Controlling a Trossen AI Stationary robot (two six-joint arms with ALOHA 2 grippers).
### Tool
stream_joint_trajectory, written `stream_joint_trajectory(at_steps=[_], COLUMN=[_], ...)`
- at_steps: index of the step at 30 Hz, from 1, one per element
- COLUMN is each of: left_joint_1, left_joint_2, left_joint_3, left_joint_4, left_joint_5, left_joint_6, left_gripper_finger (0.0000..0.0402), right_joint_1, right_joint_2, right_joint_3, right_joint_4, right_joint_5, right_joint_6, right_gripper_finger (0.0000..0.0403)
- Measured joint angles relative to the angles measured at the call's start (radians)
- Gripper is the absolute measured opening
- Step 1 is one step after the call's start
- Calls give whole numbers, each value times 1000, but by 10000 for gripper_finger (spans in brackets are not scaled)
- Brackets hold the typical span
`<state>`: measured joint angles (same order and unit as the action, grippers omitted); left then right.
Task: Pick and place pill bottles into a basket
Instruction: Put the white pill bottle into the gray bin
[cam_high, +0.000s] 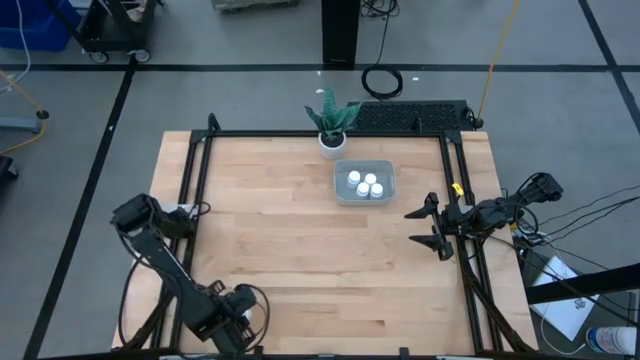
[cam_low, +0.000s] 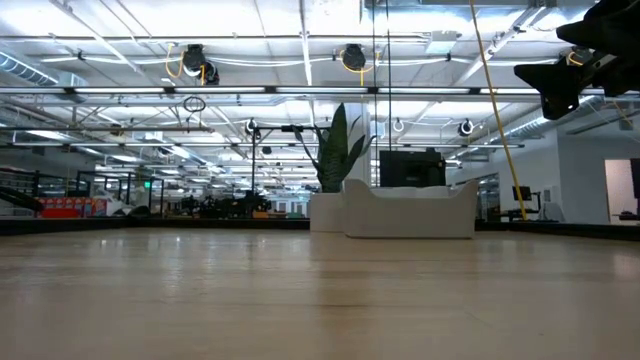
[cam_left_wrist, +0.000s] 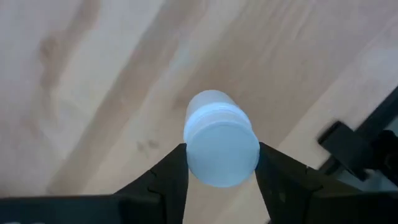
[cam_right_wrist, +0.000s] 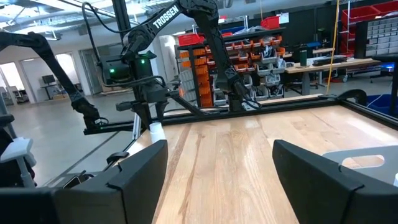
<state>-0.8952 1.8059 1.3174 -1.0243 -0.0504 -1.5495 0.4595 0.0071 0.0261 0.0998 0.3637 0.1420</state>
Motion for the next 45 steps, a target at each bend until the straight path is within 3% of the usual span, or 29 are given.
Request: stream_joint_trajectory(at_steps=[4,7,17,30,38,45], left_joint_1=[41,82,292,711,925,1088], left_joint_2=[-10,-19,-118,-306,-266,-166], left_joint_3=[0,0,0,50,221,390], left_joint_4=[-3,-42,-22,-3,63,58], left_joint_5=[-58,-74,-78,49,201,296], left_joint_6=[119,174,480,846,1066,1117], left_gripper_finger=[185,172,170,164,162,163], right_joint_1=[0,0,0,0,0,0], right_joint_2=[0,0,2,3,3,5], right_joint_3=[0,0,0,0,0,0], right_joint_4=[0,0,-1,0,0,0], right_joint_5=[0,0,0,0,0,0], right_joint_6=[0,0,0,0,0,0], right_gripper_finger=[286,287,282,283,285,283])
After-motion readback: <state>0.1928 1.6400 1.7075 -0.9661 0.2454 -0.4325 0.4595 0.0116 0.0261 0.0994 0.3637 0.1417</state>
